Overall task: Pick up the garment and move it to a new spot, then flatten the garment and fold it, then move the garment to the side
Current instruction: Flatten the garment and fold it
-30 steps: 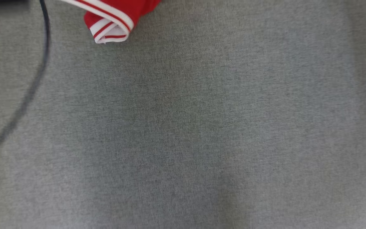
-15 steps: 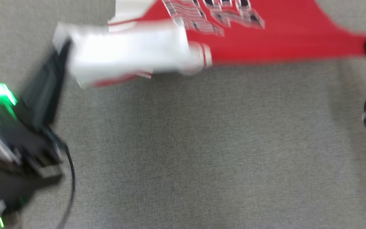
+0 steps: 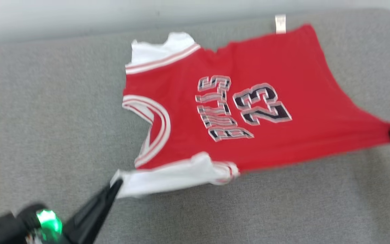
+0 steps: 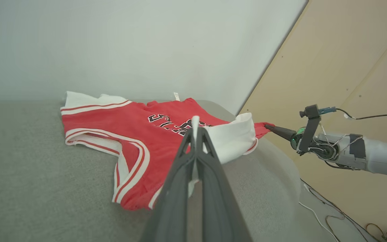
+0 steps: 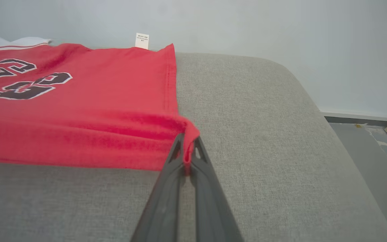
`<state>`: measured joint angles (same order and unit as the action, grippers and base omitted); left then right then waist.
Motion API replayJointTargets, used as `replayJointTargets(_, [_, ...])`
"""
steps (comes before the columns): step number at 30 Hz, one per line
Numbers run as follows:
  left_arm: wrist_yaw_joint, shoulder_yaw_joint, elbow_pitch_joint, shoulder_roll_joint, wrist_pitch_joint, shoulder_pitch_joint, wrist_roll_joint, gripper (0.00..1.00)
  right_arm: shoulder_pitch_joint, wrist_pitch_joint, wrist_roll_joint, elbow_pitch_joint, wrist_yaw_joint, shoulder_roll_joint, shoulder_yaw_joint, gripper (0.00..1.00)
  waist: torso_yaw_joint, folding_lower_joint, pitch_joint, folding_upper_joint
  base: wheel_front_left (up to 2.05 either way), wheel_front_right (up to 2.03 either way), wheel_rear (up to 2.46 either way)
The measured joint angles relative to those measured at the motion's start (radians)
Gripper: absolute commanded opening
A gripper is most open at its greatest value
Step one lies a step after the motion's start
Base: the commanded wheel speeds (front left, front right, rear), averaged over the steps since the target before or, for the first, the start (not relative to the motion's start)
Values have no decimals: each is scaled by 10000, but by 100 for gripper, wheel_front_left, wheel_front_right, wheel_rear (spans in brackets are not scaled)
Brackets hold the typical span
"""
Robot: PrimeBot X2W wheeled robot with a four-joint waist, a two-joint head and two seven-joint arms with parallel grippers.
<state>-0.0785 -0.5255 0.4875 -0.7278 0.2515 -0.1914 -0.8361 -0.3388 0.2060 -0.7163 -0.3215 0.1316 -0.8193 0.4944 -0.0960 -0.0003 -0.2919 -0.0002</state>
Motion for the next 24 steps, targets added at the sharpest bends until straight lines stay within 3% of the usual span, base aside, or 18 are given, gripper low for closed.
replayJointTargets(10, [508, -186, -282, -127, 42, 1828, -33, 0, 2160, -732, 742, 865, 0, 249, -1421, 0, 88, 2, 847, 0, 0, 0, 0])
replayJointTargets(17, [715, -336, 125, -341, -35, 2753, -299, 0, 3956, -1944, 1208, 2144, 2, 247, -2688, 0, 154, 2, 1302, 0, 0, 0, 0])
replayJointTargets(20, [821, -314, -69, -259, -81, 2643, -272, 0, 4188, -2629, 1296, 2619, 0, 368, -2980, 0, 144, 2, 1373, 0, 0, 0, 0])
replayJointTargets(24, [853, -460, -846, 322, -314, 1757, -151, 0, 3783, -3707, 1528, 2685, 0, 926, -2934, 0, 140, 3, 1244, 1, 0, 0, 0])
